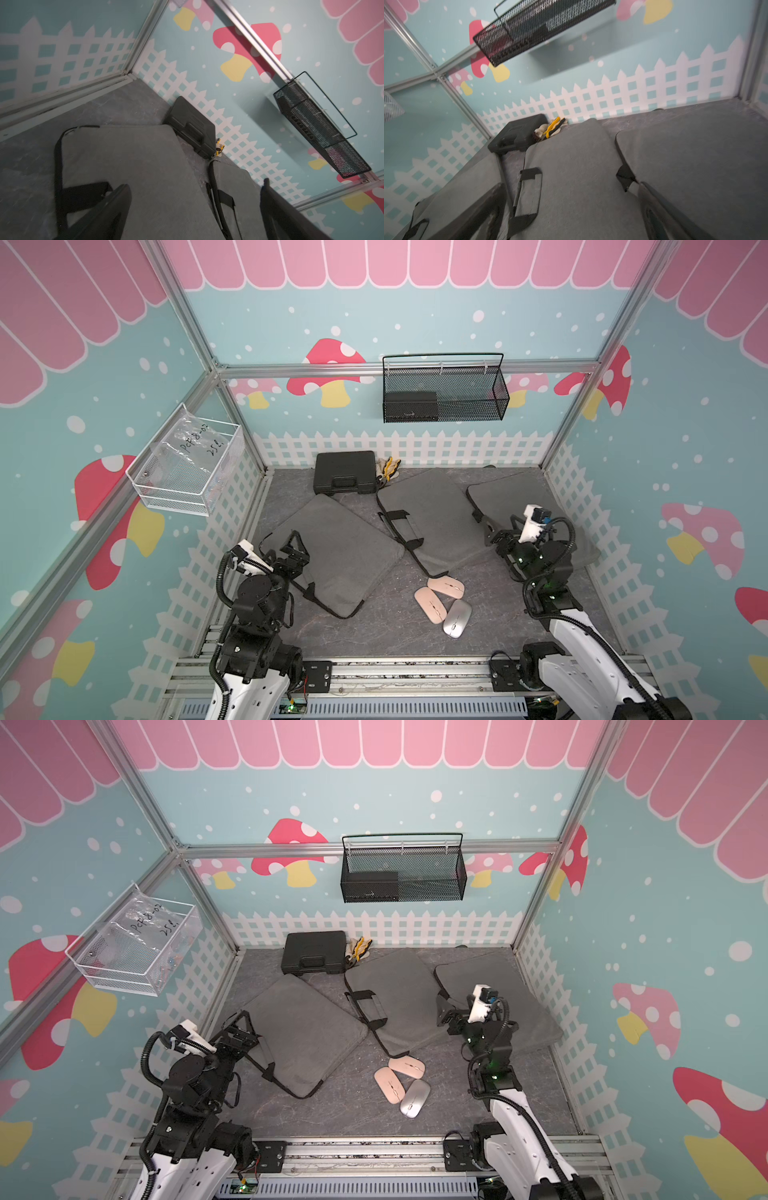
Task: Put the mouse into the laptop bag
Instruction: Adjust the zippered laptop bag at the center of the board.
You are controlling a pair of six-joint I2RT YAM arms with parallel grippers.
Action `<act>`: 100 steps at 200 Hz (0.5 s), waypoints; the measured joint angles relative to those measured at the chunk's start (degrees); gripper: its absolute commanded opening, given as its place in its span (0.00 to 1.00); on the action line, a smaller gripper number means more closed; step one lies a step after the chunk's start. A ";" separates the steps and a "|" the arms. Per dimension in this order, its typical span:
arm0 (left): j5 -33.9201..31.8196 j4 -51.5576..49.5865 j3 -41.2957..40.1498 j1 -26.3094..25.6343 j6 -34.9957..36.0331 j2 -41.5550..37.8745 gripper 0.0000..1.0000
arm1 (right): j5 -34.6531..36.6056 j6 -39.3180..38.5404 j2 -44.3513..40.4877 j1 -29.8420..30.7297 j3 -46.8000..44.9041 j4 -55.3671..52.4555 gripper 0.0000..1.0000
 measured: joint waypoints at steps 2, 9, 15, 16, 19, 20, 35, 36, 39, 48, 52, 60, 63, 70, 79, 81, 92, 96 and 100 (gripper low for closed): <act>-0.11 -0.74 0.11 0.02 -0.42 0.04 0.99 | -0.04 -0.04 0.61 0.87 0.24 -0.11 0.97; -0.50 -2.99 0.57 0.04 -1.68 0.59 0.99 | 0.48 -0.35 2.82 4.35 1.07 -0.26 0.96; -0.74 -4.59 0.98 0.07 -2.62 1.33 0.99 | 0.79 -0.59 4.63 7.06 1.73 -0.26 0.95; -0.83 -4.94 1.07 0.09 -2.95 1.62 1.00 | 0.85 -0.66 5.18 7.69 1.90 -0.22 0.95; -0.87 -5.51 1.25 0.09 -3.37 2.01 0.99 | 0.96 -0.74 6.03 8.98 2.21 -0.22 0.94; -0.90 -5.88 1.38 0.09 -3.54 2.32 1.00 | 1.01 -0.74 6.25 9.29 2.29 -0.22 0.93; -1.03 -9.33 2.86 0.17 -6.80 6.58 0.99 | 2.45 -1.09 11.21 15.30 3.93 -0.22 0.92; -1.03 -9.64 3.02 0.20 -7.26 7.13 0.99 | 2.51 -1.09 11.47 15.54 4.02 -0.20 0.92; -1.03 -10.34 3.39 0.20 -8.00 8.15 0.99 | 2.80 -1.18 12.37 16.70 4.33 -0.22 0.92; -1.01 -12.46 4.57 0.20 -10.43 11.43 1.00 | 4.17 -1.36 15.02 19.98 5.11 -0.09 0.91; -1.01 -13.57 5.18 0.20 -11.89 13.16 0.99 | 4.61 -1.40 16.02 21.33 5.38 0.00 0.91; -0.98 -15.52 6.34 0.20 -14.08 16.09 1.00 | 5.84 -1.49 18.16 24.20 5.79 0.50 0.91; -0.96 -16.13 6.69 0.20 -14.80 17.09 0.99 | 6.27 -1.53 19.02 25.11 5.97 0.72 0.91; -0.94 -17.42 7.50 0.20 -16.41 19.39 0.99 | 6.84 -1.53 20.98 27.30 6.29 1.31 0.90; -0.87 -18.43 7.96 0.20 -18.45 21.90 0.99 | 7.52 -1.51 23.50 29.46 6.73 2.03 0.89; -0.87 -18.67 7.98 0.20 -18.82 22.34 0.99 | 7.69 -1.44 23.87 29.77 6.82 2.12 0.89; -0.96 -19.74 7.91 0.20 -21.49 24.22 0.99 | 8.46 -1.27 27.23 31.76 7.87 2.58 0.88; -1.01 -19.98 7.80 0.22 -22.23 24.57 0.99 | 8.85 -1.20 28.50 32.39 8.37 2.62 0.88; -1.05 -20.00 7.56 0.24 -23.02 24.83 0.99 | 9.11 -1.16 29.57 33.05 8.87 2.62 0.87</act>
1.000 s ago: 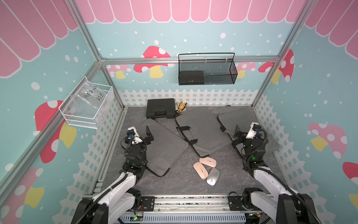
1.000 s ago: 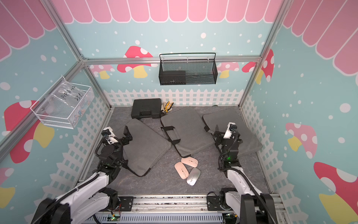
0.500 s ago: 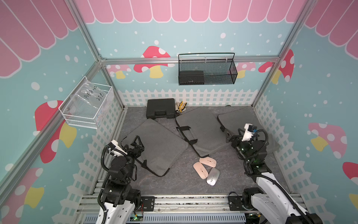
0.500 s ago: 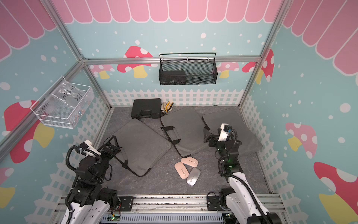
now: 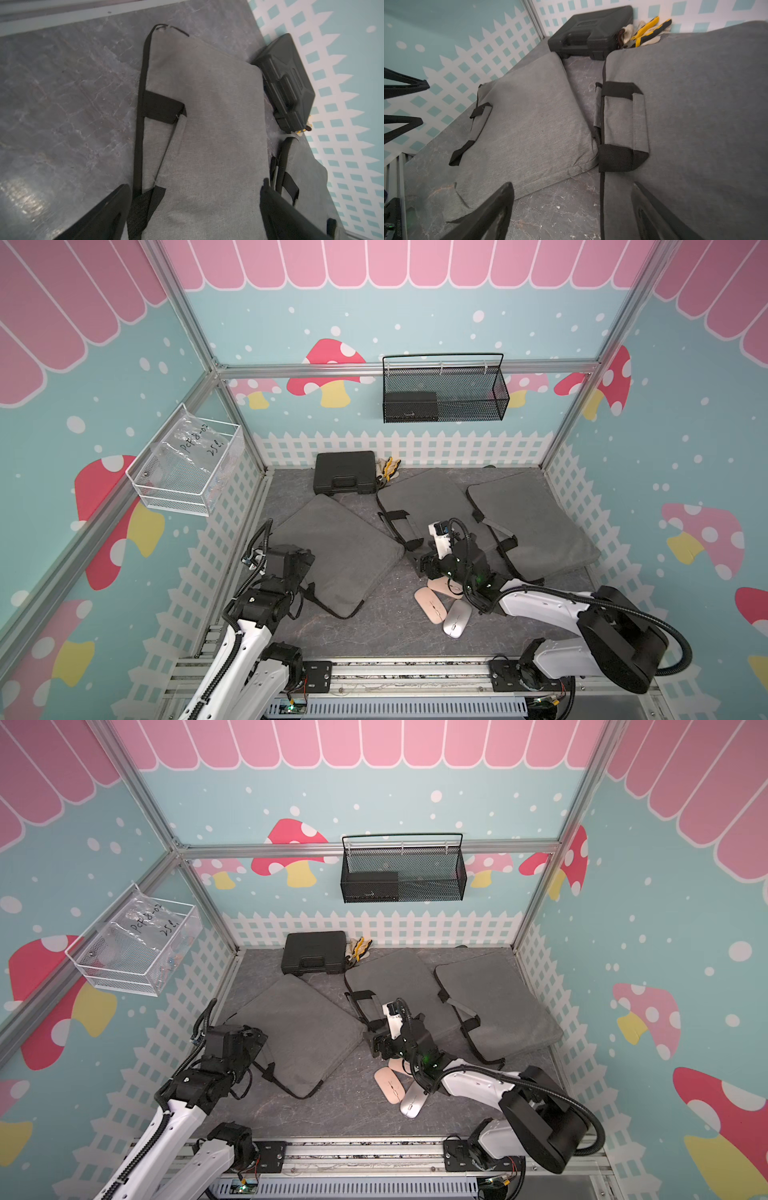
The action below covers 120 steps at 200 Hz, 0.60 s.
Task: Put the mouse into the laptop bag
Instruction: Adjust the zippered laptop bag at the center of the board.
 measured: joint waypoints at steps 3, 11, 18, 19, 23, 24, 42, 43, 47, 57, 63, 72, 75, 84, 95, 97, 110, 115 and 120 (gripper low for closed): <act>-0.02 0.02 -0.22 0.00 -0.52 0.13 0.99 | 0.42 0.02 0.85 0.46 0.39 0.02 0.87; -0.11 0.13 -0.94 0.04 -1.68 0.17 1.00 | 1.07 0.11 3.04 1.95 1.57 0.07 0.87; -0.26 0.28 -1.73 0.09 -2.60 0.09 0.99 | 1.66 0.26 4.52 3.17 2.36 0.13 0.87; -0.26 0.28 -1.81 0.09 -2.67 0.07 0.99 | 1.70 0.26 4.66 3.30 2.43 0.13 0.87; -0.33 0.35 -2.27 0.13 -3.04 0.02 1.00 | 2.12 0.35 5.42 4.00 2.80 0.22 0.87; -0.44 0.39 -2.47 0.15 -3.21 -0.02 1.00 | 2.19 0.44 5.62 4.22 2.89 0.24 0.87; -1.42 0.70 -4.59 0.39 -4.50 -0.74 0.99 | 3.41 0.98 7.78 6.56 3.78 0.46 0.86; -1.53 0.79 -4.76 0.42 -4.50 -0.83 0.99 | 3.48 1.01 7.87 6.62 3.80 0.48 0.86; -1.79 1.05 -5.20 0.48 -4.55 -1.03 0.99 | 3.78 1.27 8.24 7.06 3.91 0.52 0.86; -2.43 1.81 -6.34 0.63 -4.70 -1.42 0.99 | 4.52 1.79 9.07 7.98 4.13 0.52 0.86; -2.56 2.16 -6.91 0.87 -4.74 -1.42 0.99 | 5.05 2.08 9.60 8.55 4.24 0.50 0.86; -2.64 2.47 -7.32 1.46 -4.76 -1.11 0.99 | 5.81 2.51 10.23 9.31 4.37 0.48 0.85; -2.64 2.58 -7.39 1.66 -4.76 -0.90 0.99 | 6.05 2.67 10.40 9.55 4.42 0.46 0.85; -2.60 2.97 -7.41 2.27 -4.74 -0.15 0.99 | 6.82 3.21 10.88 10.38 4.46 0.44 0.85; -2.38 3.85 -7.43 2.99 -4.72 0.98 0.99 | 7.63 3.78 11.08 11.21 4.46 0.37 0.85; -2.36 4.04 -7.45 3.08 -4.70 1.11 0.99 | 7.78 3.91 11.10 11.37 4.46 0.37 0.84; -1.84 5.49 -7.72 3.65 -4.66 2.56 0.99 | 8.68 4.63 11.10 12.22 4.46 0.42 0.84; -1.55 6.03 -7.87 3.82 -4.63 3.02 0.99 | 8.94 4.81 11.10 12.46 4.46 0.42 0.84; -1.20 6.73 -8.11 4.00 -4.57 3.58 0.99 | 9.29 5.01 11.10 12.61 4.44 0.42 0.84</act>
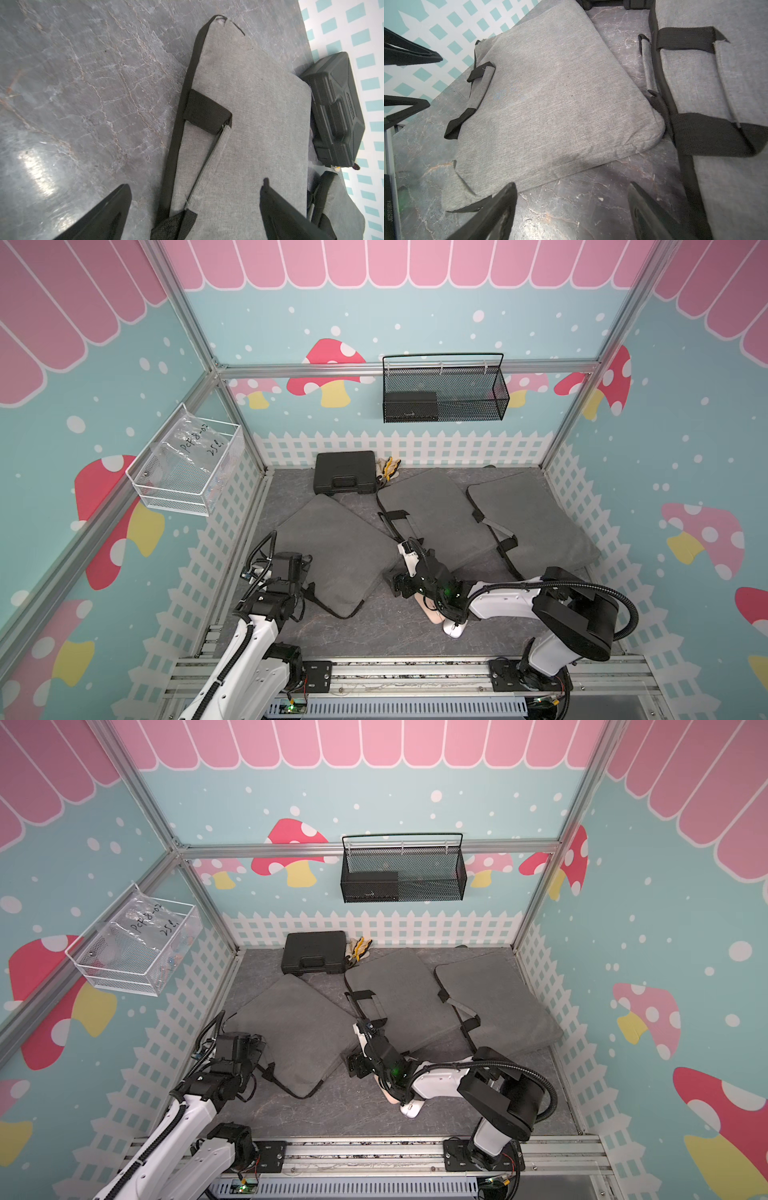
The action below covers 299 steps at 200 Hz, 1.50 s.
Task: Put the mouse into the laptop bag
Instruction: Adjust the zippered laptop bag at the center of the board.
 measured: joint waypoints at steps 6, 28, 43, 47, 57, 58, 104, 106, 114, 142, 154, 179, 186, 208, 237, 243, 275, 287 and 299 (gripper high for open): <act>0.57 0.70 -0.26 0.28 0.11 0.61 0.99 | 0.37 0.24 0.00 0.31 0.00 0.00 0.84; 2.36 2.93 -1.14 0.85 0.31 2.14 0.99 | 1.16 0.94 0.33 0.57 0.00 0.11 0.83; 3.41 4.44 -1.62 1.01 0.35 2.95 0.99 | 1.60 1.29 1.42 0.59 0.02 0.35 0.84; 3.63 4.79 -1.70 1.01 0.35 3.17 0.99 | 1.60 1.38 1.90 0.59 0.04 0.52 0.83; 4.24 5.46 -1.77 1.01 0.35 3.78 0.99 | 1.66 1.51 3.26 0.59 0.22 0.87 0.82; 4.31 5.60 -1.77 1.01 0.37 3.89 0.99 | 1.64 1.51 3.52 0.59 0.26 0.94 0.82; 6.69 9.22 -2.25 1.97 0.31 7.10 0.99 | 0.28 1.70 12.90 0.57 6.12 2.05 0.74; 6.86 9.33 -2.29 2.10 0.31 7.21 0.99 | 0.11 1.55 13.38 0.50 6.56 2.10 0.73; 7.52 9.57 -2.49 2.51 0.26 7.54 0.99 | -0.76 1.44 15.17 0.17 8.31 2.12 0.69; 9.42 10.08 -3.21 4.55 0.11 7.85 0.99 | -4.22 0.98 19.80 -2.56 13.38 3.17 0.64; 10.03 10.32 -3.54 5.40 0.11 7.87 0.99 | -5.25 0.74 21.53 -4.17 15.58 3.74 0.64; 11.78 11.50 -4.24 6.99 0.11 8.44 0.99 | -6.78 -0.31 24.70 -6.67 19.93 3.69 0.64; 12.22 11.96 -4.42 7.28 0.11 8.72 0.99 | -7.21 -0.48 25.55 -7.15 21.05 3.67 0.64; 13.31 12.74 -4.68 7.58 0.11 9.38 0.99 | -8.52 -1.16 28.17 -8.52 24.90 3.28 0.64; 14.25 13.94 -4.76 7.72 0.11 9.57 0.99 | -9.44 -2.58 29.92 -9.55 28.48 1.81 0.65; 14.45 14.25 -4.83 7.72 0.09 9.62 0.99 | -9.51 -3.04 29.92 -9.66 28.92 1.27 0.66; 15.43 15.23 -5.14 7.74 0.11 9.66 0.99 | -8.72 -5.60 28.06 -9.25 29.14 -1.75 0.73; 15.58 15.47 -5.14 7.74 0.11 9.66 0.99 | -7.69 -6.69 25.14 -8.17 27.17 -2.91 0.74; 15.63 15.61 -5.14 7.74 0.11 9.66 0.99 | -6.32 -7.52 21.14 -6.43 24.55 -3.80 0.75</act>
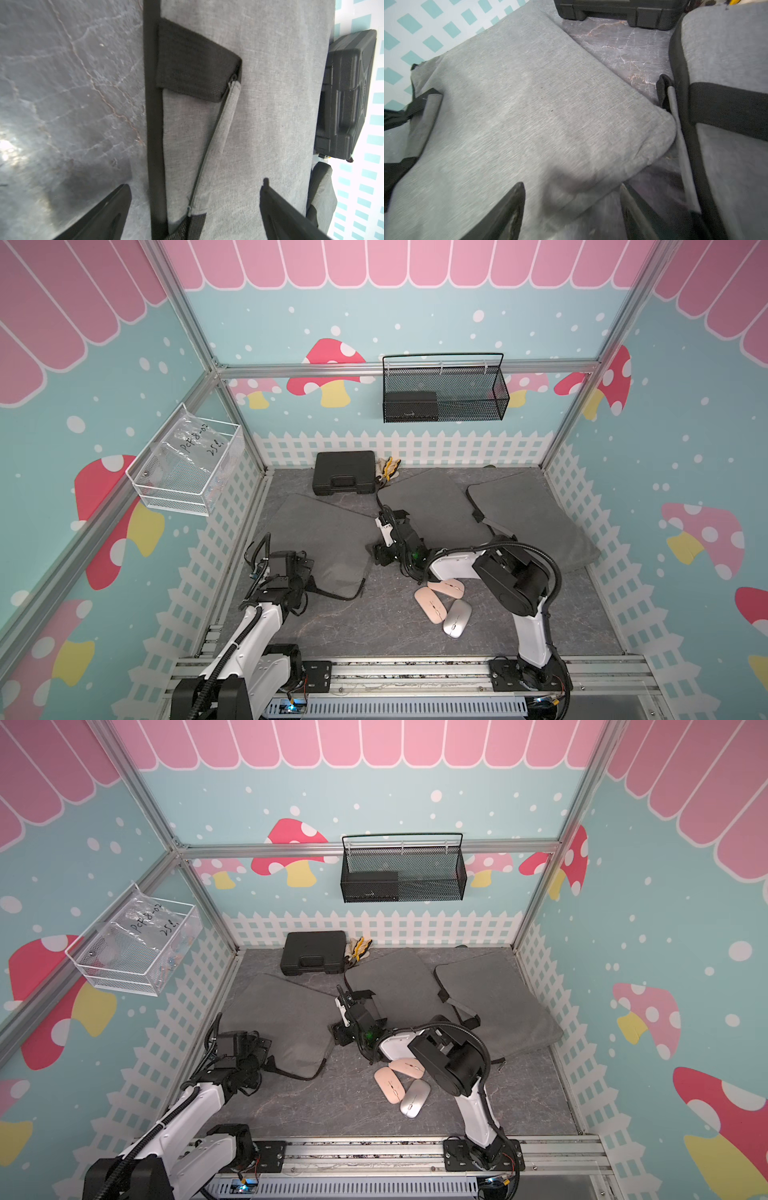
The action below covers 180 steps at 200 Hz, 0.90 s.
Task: Put the mouse into the laptop bag
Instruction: Adjust the zippered laptop bag at the center of the board, then unzip the zipper on the zippered laptop bag.
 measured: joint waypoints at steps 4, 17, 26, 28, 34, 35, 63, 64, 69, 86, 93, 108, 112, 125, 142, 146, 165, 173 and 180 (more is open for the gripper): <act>-0.02 -0.02 0.00 0.00 0.00 -0.02 0.99 | 0.76 -0.26 -1.77 0.85 -1.16 -0.15 0.75; -0.02 -0.09 0.00 0.00 -0.04 -0.20 0.99 | 2.45 -0.74 -6.93 3.72 -4.72 -0.20 0.75; -0.07 -0.26 0.00 0.00 -0.26 -0.50 0.99 | 3.34 -0.90 -10.19 5.95 -7.10 -0.15 0.75; -0.07 -0.35 0.00 0.02 -0.28 -0.59 0.99 | 3.65 -0.98 -10.86 6.43 -7.61 -0.13 0.75; -0.11 -0.57 0.00 0.04 -0.48 -0.83 0.99 | 4.20 -0.98 -12.37 7.82 -8.90 -0.02 0.75; -0.13 -0.66 0.00 0.04 -0.50 -0.92 0.99 | 4.28 -1.01 -12.55 8.02 -9.05 -0.02 0.75; -0.46 -1.77 -0.09 0.48 -1.38 -2.58 1.00 | 7.02 -1.40 -14.10 14.58 -12.61 -0.72 0.74; -0.46 -1.75 -0.13 0.50 -1.38 -2.67 0.99 | 7.08 -1.40 -14.05 14.73 -12.63 -0.81 0.74; -0.46 -1.84 -0.24 0.55 -1.51 -3.10 0.99 | 7.37 -1.40 -13.49 15.74 -12.72 -1.36 0.74; -0.57 -2.03 -1.01 0.70 -2.05 -4.72 0.99 | 8.76 -1.44 -10.88 18.34 -12.11 -3.04 0.73; -0.68 -2.16 -1.42 0.72 -2.40 -5.42 1.00 | 9.64 -1.51 -9.25 19.23 -11.37 -4.15 0.73; -0.92 -2.54 -2.36 0.74 -2.99 -6.95 0.99 | 11.26 -1.55 -5.79 20.33 -9.22 -6.54 0.73; -0.92 -2.71 -2.54 0.76 -3.10 -7.32 0.99 | 11.67 -1.55 -4.83 20.50 -8.59 -7.15 0.73; -0.98 -3.34 -2.91 0.76 -3.54 -8.46 0.99 | 12.94 -1.53 -2.23 20.57 -6.78 -8.79 0.72; -1.29 -3.87 -3.06 0.92 -3.93 -9.75 1.00 | 14.64 -1.27 -0.57 20.52 -4.66 -9.53 0.72; -1.36 -3.98 -3.06 0.96 -3.96 -10.08 0.99 | 14.91 -1.22 -0.37 20.50 -4.31 -9.73 0.72; -1.46 -4.57 -3.08 1.11 -4.13 -11.26 0.99 | 16.65 -0.79 0.50 20.46 -3.08 -10.25 0.70; -1.53 -4.76 -3.10 1.14 -4.15 -11.61 0.99 | 17.33 -0.61 0.59 20.44 -2.93 -10.45 0.68; -1.55 -4.94 -3.10 1.14 -4.15 -11.89 0.99 | 17.79 -0.39 0.63 20.26 -2.86 -10.60 0.65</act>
